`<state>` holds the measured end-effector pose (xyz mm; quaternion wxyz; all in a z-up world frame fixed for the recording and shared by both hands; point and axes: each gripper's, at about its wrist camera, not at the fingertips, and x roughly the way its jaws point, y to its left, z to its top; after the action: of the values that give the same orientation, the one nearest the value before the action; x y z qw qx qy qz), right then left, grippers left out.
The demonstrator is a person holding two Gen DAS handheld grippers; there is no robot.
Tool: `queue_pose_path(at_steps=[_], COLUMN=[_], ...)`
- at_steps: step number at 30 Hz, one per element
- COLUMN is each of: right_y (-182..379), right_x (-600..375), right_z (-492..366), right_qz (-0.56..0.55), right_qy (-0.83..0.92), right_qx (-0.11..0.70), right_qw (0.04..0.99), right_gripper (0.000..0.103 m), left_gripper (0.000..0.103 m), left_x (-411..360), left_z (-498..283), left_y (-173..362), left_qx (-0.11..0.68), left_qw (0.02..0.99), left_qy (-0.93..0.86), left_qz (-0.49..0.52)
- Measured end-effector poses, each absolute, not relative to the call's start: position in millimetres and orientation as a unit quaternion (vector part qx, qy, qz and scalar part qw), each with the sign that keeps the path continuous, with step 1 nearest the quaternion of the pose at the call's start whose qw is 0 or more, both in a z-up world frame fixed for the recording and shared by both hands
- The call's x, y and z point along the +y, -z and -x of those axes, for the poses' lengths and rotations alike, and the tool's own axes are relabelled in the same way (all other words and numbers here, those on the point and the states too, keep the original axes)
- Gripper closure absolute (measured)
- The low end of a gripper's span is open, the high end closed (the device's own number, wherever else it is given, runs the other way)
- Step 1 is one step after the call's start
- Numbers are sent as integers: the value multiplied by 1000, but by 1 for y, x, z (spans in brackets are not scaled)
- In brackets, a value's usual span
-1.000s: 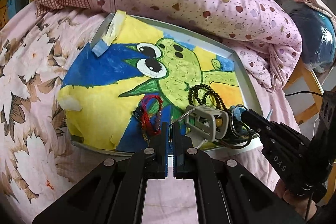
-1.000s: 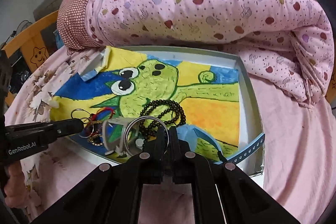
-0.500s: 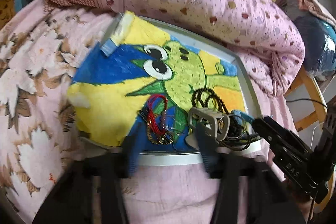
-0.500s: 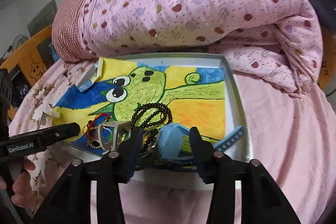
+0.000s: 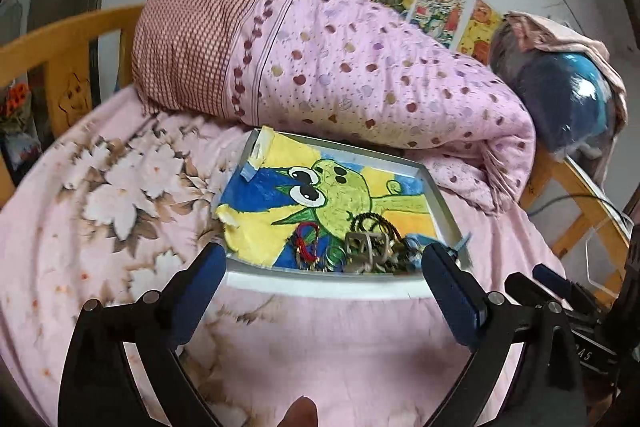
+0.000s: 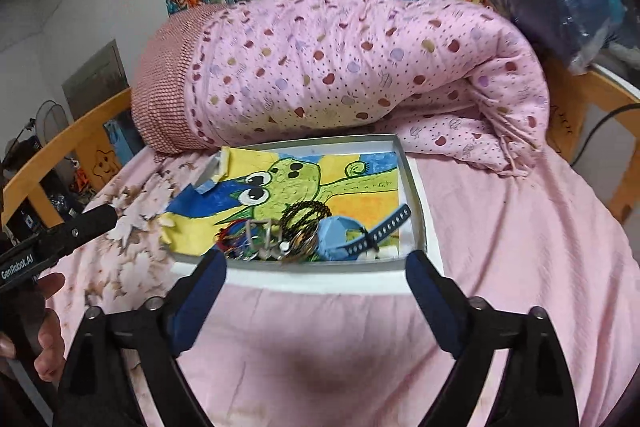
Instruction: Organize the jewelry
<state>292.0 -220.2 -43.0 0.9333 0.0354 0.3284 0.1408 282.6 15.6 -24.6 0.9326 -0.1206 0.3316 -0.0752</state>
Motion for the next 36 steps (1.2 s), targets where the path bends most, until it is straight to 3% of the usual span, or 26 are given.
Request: queue_pose_path(at_steps=[2,5,22,36], right_y=[37,29,13,13], right_x=[-221,-221,-228,-226], right_z=[-273,-248,-153,-136], right_qz=[-32,-23,-14,-10], right_qy=[-142,-144,-141,-140], right_qx=[324,315,327,330], right_qw=[935,938,934,933], right_gripper=[10,0,0,0], left_gripper=[7,6,3,3], left_x=[14,12,16,14], left_z=[-267,-239,-122,-106], left_y=[18,11,5,10], left_qx=[328,316,298,301], left_qw=[936,943,953,953], left_qy=[72,65,26,31], left_qz=[106,87,48,37])
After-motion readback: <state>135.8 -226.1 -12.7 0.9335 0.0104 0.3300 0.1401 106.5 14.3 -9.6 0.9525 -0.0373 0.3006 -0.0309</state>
